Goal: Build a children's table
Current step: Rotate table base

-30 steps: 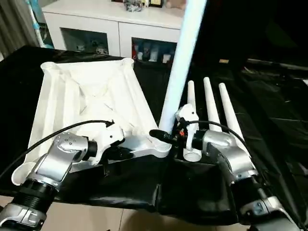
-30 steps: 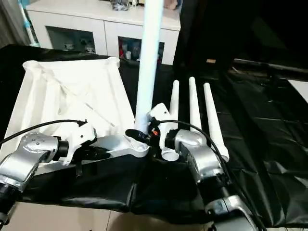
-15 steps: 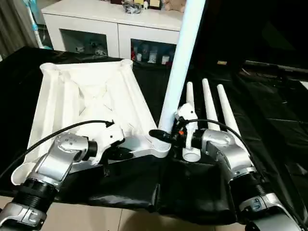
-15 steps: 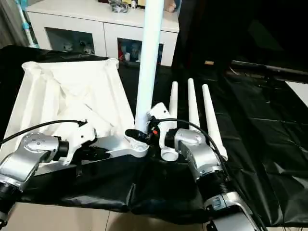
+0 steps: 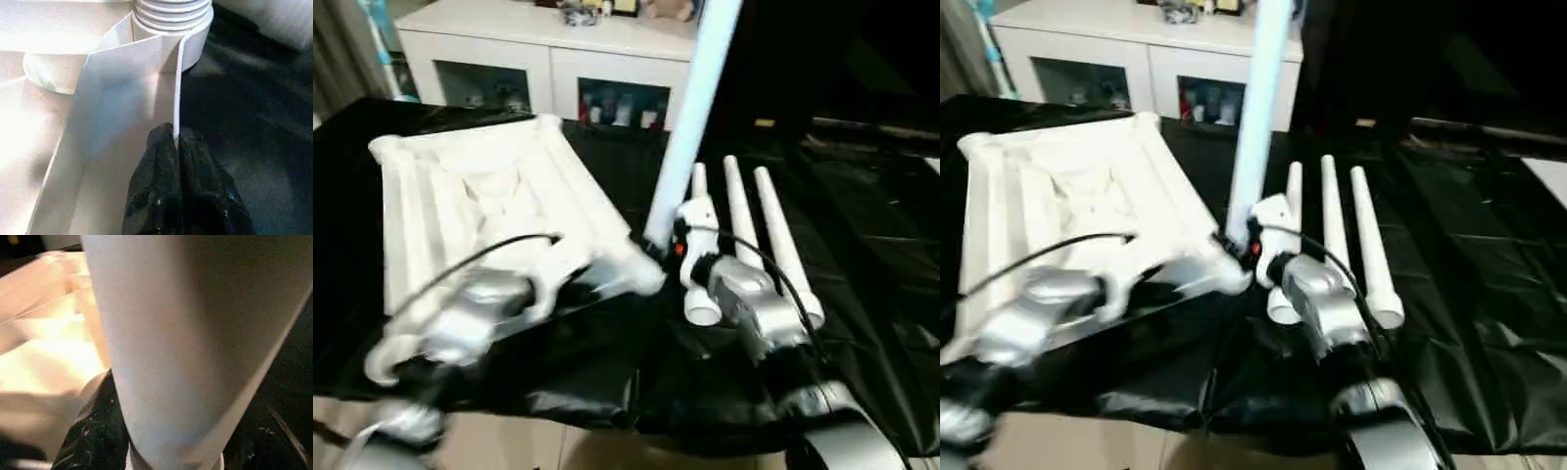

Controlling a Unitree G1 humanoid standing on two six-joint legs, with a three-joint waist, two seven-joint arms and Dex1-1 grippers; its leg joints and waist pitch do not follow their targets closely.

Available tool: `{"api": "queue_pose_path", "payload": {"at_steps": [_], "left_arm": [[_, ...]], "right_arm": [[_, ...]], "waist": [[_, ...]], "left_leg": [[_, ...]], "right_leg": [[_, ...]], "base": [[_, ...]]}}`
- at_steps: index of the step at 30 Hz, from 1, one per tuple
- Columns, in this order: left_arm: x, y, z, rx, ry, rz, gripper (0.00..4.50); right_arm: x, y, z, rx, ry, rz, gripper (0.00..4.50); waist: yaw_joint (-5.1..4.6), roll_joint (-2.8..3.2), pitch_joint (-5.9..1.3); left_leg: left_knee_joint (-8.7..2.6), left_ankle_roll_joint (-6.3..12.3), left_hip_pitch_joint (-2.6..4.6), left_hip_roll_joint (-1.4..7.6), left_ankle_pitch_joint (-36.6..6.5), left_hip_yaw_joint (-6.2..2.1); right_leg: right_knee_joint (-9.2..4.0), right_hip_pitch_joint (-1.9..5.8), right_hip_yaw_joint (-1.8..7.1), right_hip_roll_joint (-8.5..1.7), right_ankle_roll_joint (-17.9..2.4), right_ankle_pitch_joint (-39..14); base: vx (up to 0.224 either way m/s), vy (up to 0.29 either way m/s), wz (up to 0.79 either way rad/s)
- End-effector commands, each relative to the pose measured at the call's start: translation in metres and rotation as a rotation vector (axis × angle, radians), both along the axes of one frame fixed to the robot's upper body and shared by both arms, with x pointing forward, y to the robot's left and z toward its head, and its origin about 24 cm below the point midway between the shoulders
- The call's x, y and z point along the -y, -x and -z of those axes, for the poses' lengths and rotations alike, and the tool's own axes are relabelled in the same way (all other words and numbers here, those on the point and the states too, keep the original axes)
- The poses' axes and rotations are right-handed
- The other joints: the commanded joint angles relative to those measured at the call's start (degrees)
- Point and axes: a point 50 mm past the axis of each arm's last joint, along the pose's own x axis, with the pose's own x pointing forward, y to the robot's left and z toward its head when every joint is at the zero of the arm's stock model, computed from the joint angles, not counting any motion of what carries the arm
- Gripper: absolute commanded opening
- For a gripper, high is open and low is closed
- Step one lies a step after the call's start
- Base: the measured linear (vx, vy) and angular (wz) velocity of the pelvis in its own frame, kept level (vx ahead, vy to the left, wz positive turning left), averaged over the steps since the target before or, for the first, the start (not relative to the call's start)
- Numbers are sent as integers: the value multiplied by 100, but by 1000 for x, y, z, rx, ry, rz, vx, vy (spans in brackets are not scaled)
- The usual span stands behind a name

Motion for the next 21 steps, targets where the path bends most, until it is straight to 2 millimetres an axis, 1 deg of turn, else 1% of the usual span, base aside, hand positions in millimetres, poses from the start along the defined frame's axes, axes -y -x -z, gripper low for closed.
{"api": "queue_pose_path", "payload": {"at_steps": [1, 2, 3, 4, 5, 6, 7, 8, 10, 11, 12, 14, 16, 21], "left_arm": [[8, -8, 3, 18, -32, -136, 0], [18, -10, 2, 20, -35, -147, 0], [26, -11, 0, 20, -34, -161, 0], [33, -12, -1, 21, -25, -168, 0], [39, -13, -3, 22, -17, -170, 0], [46, -13, -4, 28, -17, -175, 0], [47, -13, -4, 29, -19, -174, 0], [49, -13, -3, 27, -22, -173, 0], [50, -13, -3, 24, -23, -175, 0], [50, -13, -4, 23, -24, -176, 0], [49, -13, -3, 22, -25, -175, 0], [47, -13, -3, 19, -30, -179, 0], [45, -13, -2, 18, -39, -186, 0], [45, -13, -2, 17, -43, -186, 0]], "right_arm": [[-22, 23, 45, -218, 33, -47, 187], [-26, 22, 46, -237, 37, -21, 187], [-29, 21, 48, -255, 32, 7, 187], [-31, 20, 49, -276, 14, 35, 187], [-33, 19, 49, -295, 2, 53, 187], [-34, 17, 49, -310, -6, 90, 187], [-34, 17, 49, -314, -9, 95, 187], [-35, 16, 49, -328, -26, 115, 187], [-35, 15, 49, -340, -43, 133, 187], [-35, 15, 49, -340, -45, 136, 187], [-35, 14, 48, -335, -40, 134, 187], [-34, 13, 48, -330, -35, 136, 187], [-34, 12, 47, -326, -31, 140, 187], [-34, 9, 45, -314, -34, 145, 187]], "waist": [[-20, 37, -195], [-7, 2, -198], [-8, 20, -196], [-9, 9, -189], [8, 14, -195], [-4, -27, -214], [5, -12, -221], [-6, -16, -239], [0, -11, -247], [-5, -31, -246], [1, -20, -245], [-3, -29, -231], [-13, -25, -220], [-30, -27, -206]], "left_leg": [[-440, -68, 45, 312, -1799, -111], [-447, -36, 6, 313, -1740, -110], [-454, -49, 15, 320, -1752, -113], [-446, -65, 60, 314, -1890, -107], [-438, -59, 86, 311, -1954, -102], [-454, -44, 23, 317, -1885, -121], [-473, -50, 1, 327, -1774, -128], [-475, -35, -18, 331, -1687, -130], [-471, -14, -24, 331, -1577, -119], [-471, -3, -37, 328, -1548, -118], [-471, 7, -32, 326, -1555, -114], [-480, 4, -27, 325, -1689, -117], [-490, -34, -17, 331, -1906, -133], [-507, -69, -12, 334, -2101, -149]], "right_leg": [[-632, 36, 369, -540, -800, -2222], [-620, 67, 368, -545, -785, -2121], [-615, 57, 368, -549, -787, -2118], [-633, 22, 364, -539, -771, -2235], [-650, 9, 363, -540, -753, -2270], [-627, 68, 357, -551, -737, -2152], [-610, 80, 350, -538, -715, -1946], [-581, 101, 347, -536, -733, -1673], [-562, 107, 348, -535, -782, -1344], [-556, 120, 345, -534, -796, -1287], [-560, 119, 344, -539, -811, -1278], [-588, 113, 341, -545, -779, -1511], [-619, 89, 344, -555, -705, -1902], [-655, 56, 346, -556, -631, -2191]], "base": [[0, 0, 0], [0, 0, 0], [0, 0, 0], [0, 0, 0], [0, 0, 0], [0, 0, 0], [0, 0, 0], [0, 0, 0], [0, 0, 0], [0, 0, 0], [0, 0, 0], [0, 0, 0], [0, 0, 0], [0, 0, 0]]}}
